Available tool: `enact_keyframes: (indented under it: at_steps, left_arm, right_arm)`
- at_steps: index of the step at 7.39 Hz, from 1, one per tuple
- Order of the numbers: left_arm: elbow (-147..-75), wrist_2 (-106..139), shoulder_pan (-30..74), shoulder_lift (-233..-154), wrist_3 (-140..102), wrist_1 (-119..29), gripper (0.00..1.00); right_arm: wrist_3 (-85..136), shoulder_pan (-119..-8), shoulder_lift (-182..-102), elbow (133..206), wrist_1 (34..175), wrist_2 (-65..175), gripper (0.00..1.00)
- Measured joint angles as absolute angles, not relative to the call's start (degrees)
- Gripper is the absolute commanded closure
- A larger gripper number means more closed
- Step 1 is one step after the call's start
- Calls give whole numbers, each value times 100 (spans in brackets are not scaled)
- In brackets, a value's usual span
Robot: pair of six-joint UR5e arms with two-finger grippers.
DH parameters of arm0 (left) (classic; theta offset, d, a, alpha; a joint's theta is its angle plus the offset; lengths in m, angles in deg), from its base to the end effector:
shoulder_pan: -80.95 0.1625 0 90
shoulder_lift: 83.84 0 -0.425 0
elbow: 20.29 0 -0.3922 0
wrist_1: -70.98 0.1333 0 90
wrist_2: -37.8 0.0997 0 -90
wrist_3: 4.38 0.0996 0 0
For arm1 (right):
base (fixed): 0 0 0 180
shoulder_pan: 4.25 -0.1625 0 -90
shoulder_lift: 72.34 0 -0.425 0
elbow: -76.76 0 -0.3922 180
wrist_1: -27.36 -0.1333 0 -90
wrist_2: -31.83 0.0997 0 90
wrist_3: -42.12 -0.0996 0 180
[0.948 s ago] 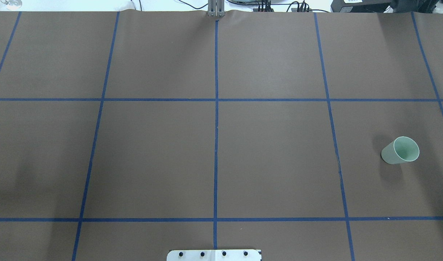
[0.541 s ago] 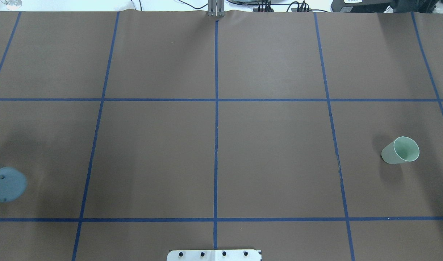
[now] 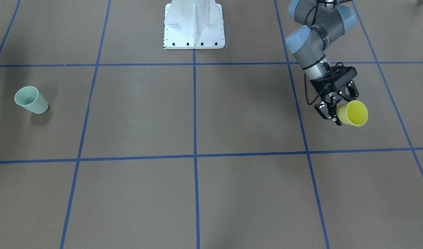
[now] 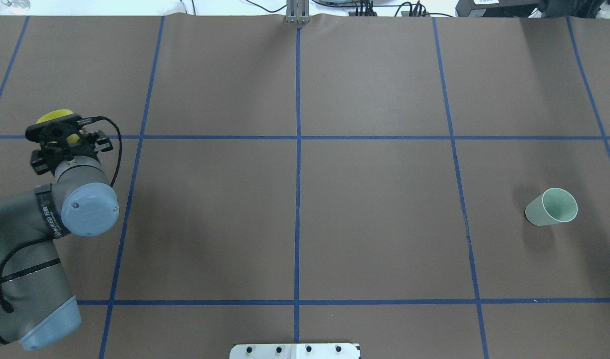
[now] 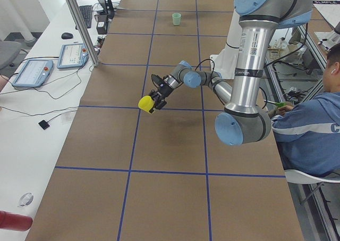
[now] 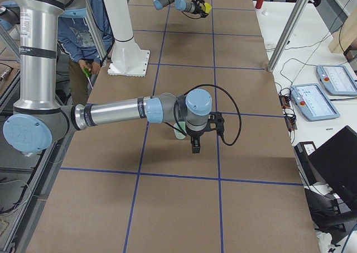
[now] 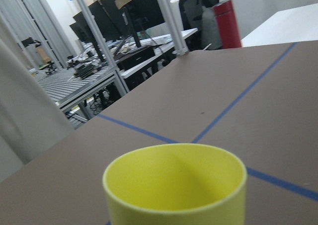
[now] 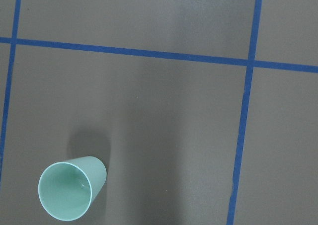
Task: Transfer and stack yellow cup on green cup
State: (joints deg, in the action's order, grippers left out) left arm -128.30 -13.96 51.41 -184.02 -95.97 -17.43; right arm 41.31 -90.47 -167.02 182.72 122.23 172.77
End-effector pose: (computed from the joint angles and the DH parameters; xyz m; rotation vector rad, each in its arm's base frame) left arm 0.3780 -0.4383 0.4208 0.7579 0.2806 -0.6689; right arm 0.0258 -0.4587 0.5606 0.0688 -0.8919 -0.0981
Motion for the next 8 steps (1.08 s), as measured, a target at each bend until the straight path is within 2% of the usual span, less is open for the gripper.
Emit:
enact_keyframes:
  at_steps: [2,3,6,8]
  left_arm:
    - [-12496,-1471,5084,-18691,-8285,-3954,100]
    - [-12377,-1524,5086,-18745,-7915,-4586,100]
    - [-12344,-1889,5097,-18816,-6843,-5885,100]
    - [-12378,-2055,5173,-18816,-6264,-6229,100]
  right_arm:
    - [3905,-9045,-16602,18222,12221,17273,1]
    - [3821,-9039,-16591,18218,12220,17277,0]
    - [3721,-9008,-16586,18200,12222,17279,0]
    - [3571,-8983,-16502,18198,12220,17283,0]
